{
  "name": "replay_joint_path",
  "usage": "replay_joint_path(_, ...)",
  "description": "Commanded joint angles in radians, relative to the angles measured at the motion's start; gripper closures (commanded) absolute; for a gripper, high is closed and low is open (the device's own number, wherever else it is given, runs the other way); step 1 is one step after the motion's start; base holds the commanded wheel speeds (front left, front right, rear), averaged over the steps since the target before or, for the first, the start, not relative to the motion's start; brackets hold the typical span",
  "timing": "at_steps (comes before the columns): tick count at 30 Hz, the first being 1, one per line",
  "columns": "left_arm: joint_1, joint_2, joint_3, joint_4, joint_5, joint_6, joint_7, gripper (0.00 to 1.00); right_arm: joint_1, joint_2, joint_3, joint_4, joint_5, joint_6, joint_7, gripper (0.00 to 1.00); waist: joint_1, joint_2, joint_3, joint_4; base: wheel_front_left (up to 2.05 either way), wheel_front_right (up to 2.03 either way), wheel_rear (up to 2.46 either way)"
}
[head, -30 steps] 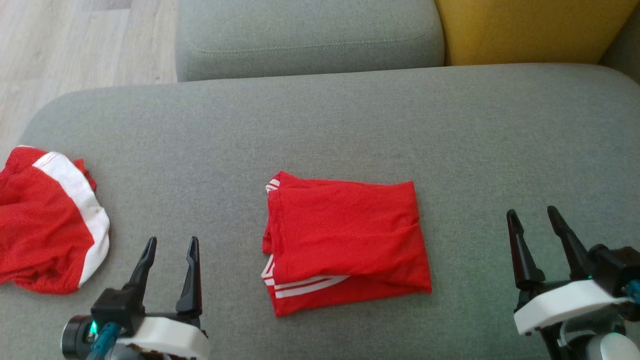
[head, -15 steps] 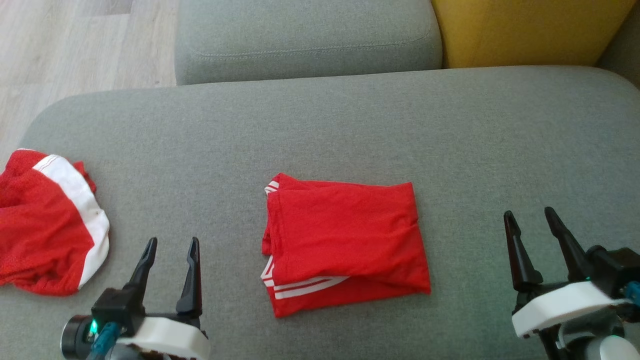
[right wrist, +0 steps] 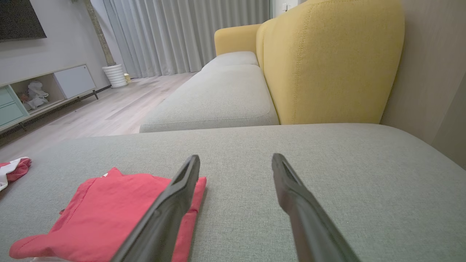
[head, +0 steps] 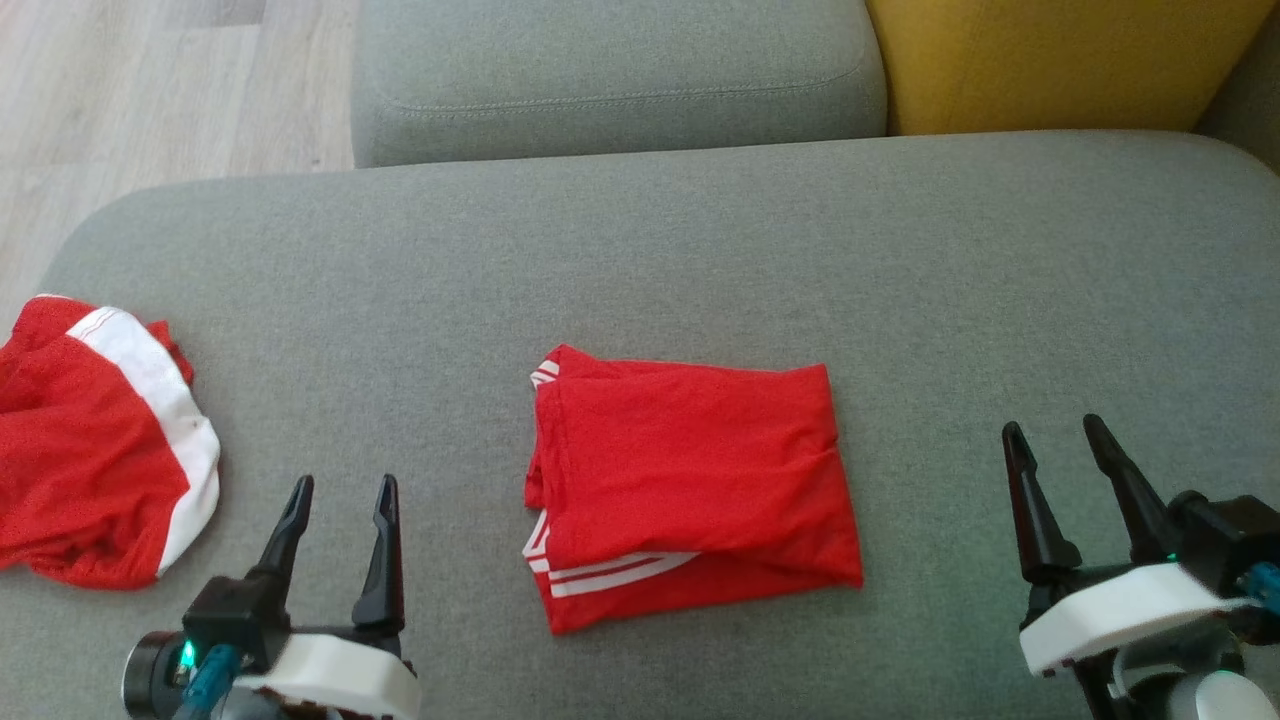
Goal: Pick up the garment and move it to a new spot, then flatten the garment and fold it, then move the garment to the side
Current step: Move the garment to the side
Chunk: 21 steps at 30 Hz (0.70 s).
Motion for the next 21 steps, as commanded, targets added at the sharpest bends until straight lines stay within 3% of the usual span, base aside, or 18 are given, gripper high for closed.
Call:
replay_joint_path(1, -0.037, 0.017, 0.029, -0.042, -0.006, 0.009, -0.003, 0.0, -0.032, -0.006, 0.021, -0.033, 0.005, 0.007, -0.003, 0.0, 0.0, -0.0001, 0.001, 0.001, 0.0, 0.0, 0.0)
replay_joint_path(11, -0.106, 0.013, 0.02, -0.044, -0.005, -0.006, -0.01, 0.0, -0.11, -0.012, 0.048, 0.057, 0.036, 0.007, -0.001, 0.0, 0.0, -0.0001, 0.072, 0.04, 0.0, 0.0, 0.0)
replay_joint_path(21, -0.201, -0.021, 0.009, -0.016, 0.0, -0.031, -0.028, 0.0, -0.289, 0.001, 0.168, 0.361, 0.096, 0.007, 0.029, 0.0, 0.0, -0.0001, 0.175, 0.112, 0.0, 0.0, 0.0)
